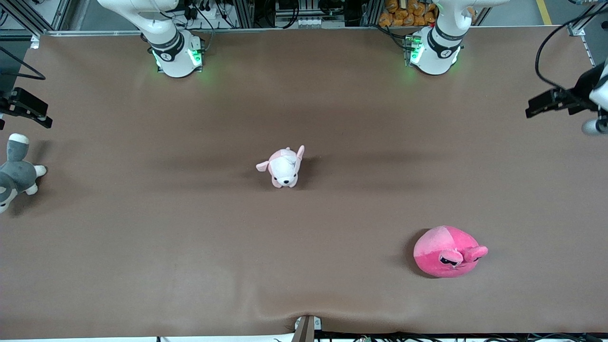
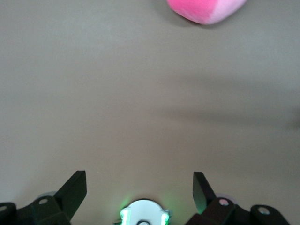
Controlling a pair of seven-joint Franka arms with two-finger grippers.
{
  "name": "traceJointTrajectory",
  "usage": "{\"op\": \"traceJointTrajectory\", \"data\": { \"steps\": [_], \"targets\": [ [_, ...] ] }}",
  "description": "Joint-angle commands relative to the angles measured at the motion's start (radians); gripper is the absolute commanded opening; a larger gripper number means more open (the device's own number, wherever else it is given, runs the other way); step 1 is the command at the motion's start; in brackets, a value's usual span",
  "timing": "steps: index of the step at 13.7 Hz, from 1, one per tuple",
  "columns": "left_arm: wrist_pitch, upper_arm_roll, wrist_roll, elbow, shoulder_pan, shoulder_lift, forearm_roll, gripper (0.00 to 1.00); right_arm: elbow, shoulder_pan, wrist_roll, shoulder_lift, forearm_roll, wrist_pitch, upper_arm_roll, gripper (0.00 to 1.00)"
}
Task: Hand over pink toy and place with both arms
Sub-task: 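Move the left gripper down over the pink plush toy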
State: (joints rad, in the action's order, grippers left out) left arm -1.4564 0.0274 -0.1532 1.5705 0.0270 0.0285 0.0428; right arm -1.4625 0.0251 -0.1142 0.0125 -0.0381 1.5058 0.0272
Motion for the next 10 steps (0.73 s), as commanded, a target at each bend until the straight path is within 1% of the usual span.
{"op": "traceJointTrajectory", "data": {
  "steps": [1, 5, 7, 10],
  "targets": [
    [-0.019, -0.015, -0.168, -0.059, 0.010, 0.085, 0.006, 1.00, 0.013, 0.003, -0.008, 0.006, 0.004, -0.009, 0.000, 1.00],
    [-0.068, -0.017, -0.314, -0.145, 0.016, 0.208, -0.018, 1.00, 0.013, 0.003, -0.008, 0.006, 0.004, -0.009, 0.000, 1.00],
    [-0.134, -0.017, -0.406, -0.147, 0.028, 0.243, -0.050, 1.00, 0.013, 0.004, -0.008, 0.006, 0.004, -0.009, 0.002, 1.00],
    [-0.209, -0.017, -0.606, -0.147, 0.031, 0.303, -0.057, 1.00, 0.013, 0.004, -0.008, 0.006, 0.004, -0.007, 0.000, 1.00]
  ]
}}
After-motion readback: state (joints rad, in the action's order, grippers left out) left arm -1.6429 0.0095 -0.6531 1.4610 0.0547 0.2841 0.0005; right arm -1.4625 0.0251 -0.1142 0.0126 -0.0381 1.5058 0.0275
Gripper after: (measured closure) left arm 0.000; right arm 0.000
